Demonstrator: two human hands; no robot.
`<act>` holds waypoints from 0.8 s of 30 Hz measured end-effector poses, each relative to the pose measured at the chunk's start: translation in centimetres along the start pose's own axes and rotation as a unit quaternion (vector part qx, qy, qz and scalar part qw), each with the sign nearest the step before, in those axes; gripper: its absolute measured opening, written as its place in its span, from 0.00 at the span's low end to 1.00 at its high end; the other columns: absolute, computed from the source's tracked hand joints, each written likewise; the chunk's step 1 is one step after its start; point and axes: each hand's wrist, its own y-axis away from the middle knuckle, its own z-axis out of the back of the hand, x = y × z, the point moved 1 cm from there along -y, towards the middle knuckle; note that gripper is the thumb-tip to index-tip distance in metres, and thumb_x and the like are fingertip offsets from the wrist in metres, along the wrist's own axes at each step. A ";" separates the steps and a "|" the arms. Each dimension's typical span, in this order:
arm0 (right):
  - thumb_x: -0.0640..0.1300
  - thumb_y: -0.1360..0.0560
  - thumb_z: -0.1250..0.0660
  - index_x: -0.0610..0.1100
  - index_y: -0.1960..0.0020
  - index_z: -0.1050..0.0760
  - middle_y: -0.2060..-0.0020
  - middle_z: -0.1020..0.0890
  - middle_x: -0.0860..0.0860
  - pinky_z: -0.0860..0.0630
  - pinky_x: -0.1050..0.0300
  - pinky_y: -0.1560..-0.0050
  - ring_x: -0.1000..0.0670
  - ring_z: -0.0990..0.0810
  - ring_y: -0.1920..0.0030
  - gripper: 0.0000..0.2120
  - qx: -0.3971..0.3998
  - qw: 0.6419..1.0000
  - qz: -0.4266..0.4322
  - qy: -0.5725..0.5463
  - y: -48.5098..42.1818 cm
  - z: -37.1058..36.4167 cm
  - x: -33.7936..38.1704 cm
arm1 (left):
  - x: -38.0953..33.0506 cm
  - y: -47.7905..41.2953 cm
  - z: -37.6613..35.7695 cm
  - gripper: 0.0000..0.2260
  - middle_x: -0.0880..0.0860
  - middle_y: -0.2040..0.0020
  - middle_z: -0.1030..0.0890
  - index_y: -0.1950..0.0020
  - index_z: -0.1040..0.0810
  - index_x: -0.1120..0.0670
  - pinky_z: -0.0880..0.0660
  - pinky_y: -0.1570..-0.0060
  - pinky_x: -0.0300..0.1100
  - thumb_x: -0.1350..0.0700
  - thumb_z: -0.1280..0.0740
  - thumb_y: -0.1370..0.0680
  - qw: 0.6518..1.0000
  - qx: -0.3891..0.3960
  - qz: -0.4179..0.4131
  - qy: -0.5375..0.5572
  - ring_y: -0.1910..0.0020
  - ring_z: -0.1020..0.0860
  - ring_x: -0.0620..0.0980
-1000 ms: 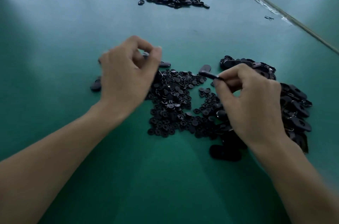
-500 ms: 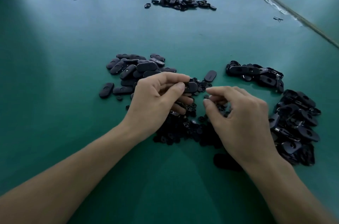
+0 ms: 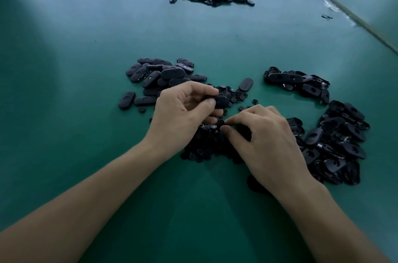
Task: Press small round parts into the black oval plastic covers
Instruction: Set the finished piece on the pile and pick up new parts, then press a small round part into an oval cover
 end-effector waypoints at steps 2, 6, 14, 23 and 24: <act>0.58 0.25 0.34 0.50 0.51 0.17 0.54 0.19 0.54 0.28 0.52 0.48 0.51 0.27 0.50 0.14 -0.006 1.000 0.002 -0.010 0.1 0.0 0.0 | 0.2 0.1 0.0 0.06 0.55 0.61 0.15 0.52 0.19 0.58 0.20 0.62 0.38 0.69 0.30 0.23 1.000 -0.005 -0.008 0.005 0.60 0.14 0.53; 0.57 0.27 0.29 0.51 0.56 0.19 0.56 0.21 0.56 0.29 0.54 0.48 0.53 0.28 0.51 0.10 0.008 1.000 0.001 -0.020 0.0 0.0 -0.1 | 0.3 0.0 0.3 0.07 0.51 0.62 0.16 0.53 0.19 0.54 0.21 0.64 0.38 0.64 0.25 0.25 0.999 -0.027 -0.024 -0.005 0.63 0.17 0.50; 0.49 0.25 0.29 0.50 0.56 0.21 0.58 0.21 0.58 0.31 0.58 0.48 0.54 0.28 0.53 0.04 -0.014 0.998 0.004 -0.055 -0.1 -0.3 -0.1 | 0.2 -0.3 0.3 0.09 0.39 0.60 0.19 0.43 0.17 0.48 0.27 0.58 0.28 0.60 0.32 0.20 0.996 -0.034 -0.050 -0.058 0.64 0.23 0.35; 0.43 0.23 0.30 0.47 0.51 0.21 0.60 0.24 0.63 0.28 0.60 0.51 0.55 0.26 0.55 0.01 -0.039 0.997 0.013 -0.066 -0.3 -0.4 -0.5 | 0.5 -0.4 0.3 0.06 0.44 0.63 0.19 0.51 0.21 0.49 0.23 0.61 0.36 0.58 0.27 0.25 0.999 -0.043 -0.032 -0.001 0.63 0.22 0.41; 0.41 0.23 0.29 0.47 0.49 0.19 0.58 0.21 0.61 0.27 0.59 0.49 0.54 0.25 0.54 0.03 -0.041 0.997 0.016 -0.064 -0.3 -0.3 -0.4 | 0.6 -0.4 0.4 0.06 0.45 0.63 0.19 0.52 0.22 0.50 0.23 0.62 0.36 0.58 0.27 0.26 0.998 -0.048 -0.028 0.006 0.65 0.22 0.42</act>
